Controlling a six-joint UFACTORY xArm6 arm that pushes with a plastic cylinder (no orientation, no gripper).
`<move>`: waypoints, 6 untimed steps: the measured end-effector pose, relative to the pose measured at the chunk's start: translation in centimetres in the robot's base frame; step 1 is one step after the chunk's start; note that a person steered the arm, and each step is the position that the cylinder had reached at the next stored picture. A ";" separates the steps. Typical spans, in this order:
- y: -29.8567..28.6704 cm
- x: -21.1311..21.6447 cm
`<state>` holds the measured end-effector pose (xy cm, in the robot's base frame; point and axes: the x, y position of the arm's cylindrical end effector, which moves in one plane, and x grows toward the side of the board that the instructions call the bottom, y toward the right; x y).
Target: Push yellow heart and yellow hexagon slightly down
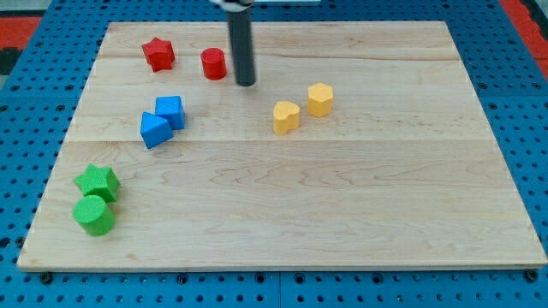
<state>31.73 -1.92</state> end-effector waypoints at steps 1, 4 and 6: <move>8.9 1.0; 2.1 4.5; -15.3 5.7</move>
